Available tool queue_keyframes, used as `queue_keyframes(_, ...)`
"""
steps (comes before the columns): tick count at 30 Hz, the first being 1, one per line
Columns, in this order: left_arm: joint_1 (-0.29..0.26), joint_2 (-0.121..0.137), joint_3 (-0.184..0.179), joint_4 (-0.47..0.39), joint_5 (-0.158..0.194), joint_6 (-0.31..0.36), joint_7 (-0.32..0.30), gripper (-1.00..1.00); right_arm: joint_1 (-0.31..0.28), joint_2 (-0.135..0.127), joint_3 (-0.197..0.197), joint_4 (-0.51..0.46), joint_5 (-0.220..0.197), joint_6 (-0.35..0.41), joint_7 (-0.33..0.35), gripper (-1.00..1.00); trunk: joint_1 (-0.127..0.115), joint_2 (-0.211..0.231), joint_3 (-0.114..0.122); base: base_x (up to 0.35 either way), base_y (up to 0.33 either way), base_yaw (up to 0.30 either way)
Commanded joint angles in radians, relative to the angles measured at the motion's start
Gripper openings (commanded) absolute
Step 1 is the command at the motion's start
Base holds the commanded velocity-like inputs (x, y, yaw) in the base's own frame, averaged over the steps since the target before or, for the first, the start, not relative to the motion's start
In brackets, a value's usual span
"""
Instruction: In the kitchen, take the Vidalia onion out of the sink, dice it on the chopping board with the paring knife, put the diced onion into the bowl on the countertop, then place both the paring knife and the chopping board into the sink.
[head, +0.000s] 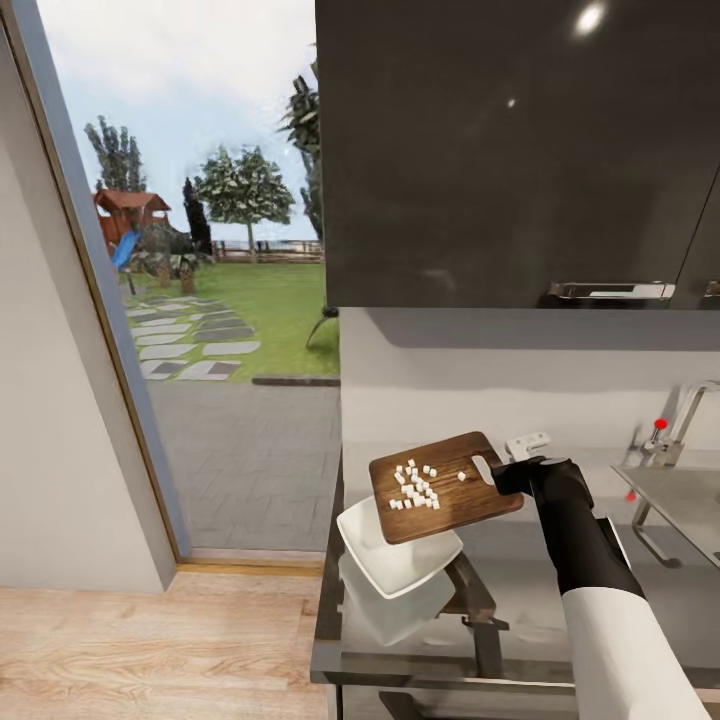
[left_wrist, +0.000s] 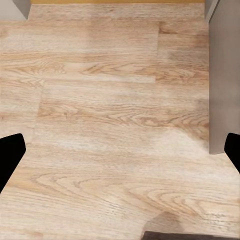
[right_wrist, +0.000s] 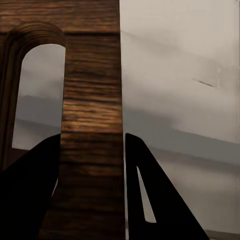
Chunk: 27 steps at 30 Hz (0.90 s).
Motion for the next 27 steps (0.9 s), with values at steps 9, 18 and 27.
queue_keyframes(9, -0.002, -0.001, -0.009, 0.004, 0.007, -0.006, 0.001, 1.00, -0.001, 0.006, -0.003, -0.011, 0.112, 0.003, 0.009, -1.00, 0.000, -0.002, -0.002, 0.000, 0.000, 0.000)
queue_keyframes(18, -0.002, -0.001, -0.009, 0.004, 0.007, -0.006, 0.001, 1.00, -0.001, 0.007, -0.004, -0.013, 0.130, 0.004, 0.009, -1.00, 0.000, -0.002, -0.002, 0.000, 0.000, 0.000)
queue_keyframes(27, -0.002, -0.001, -0.009, 0.004, 0.007, -0.006, 0.001, 1.00, -0.001, 0.008, -0.002, -0.033, 0.134, 0.006, 0.006, -1.00, 0.000, -0.002, -0.002, 0.000, 0.000, 0.000)
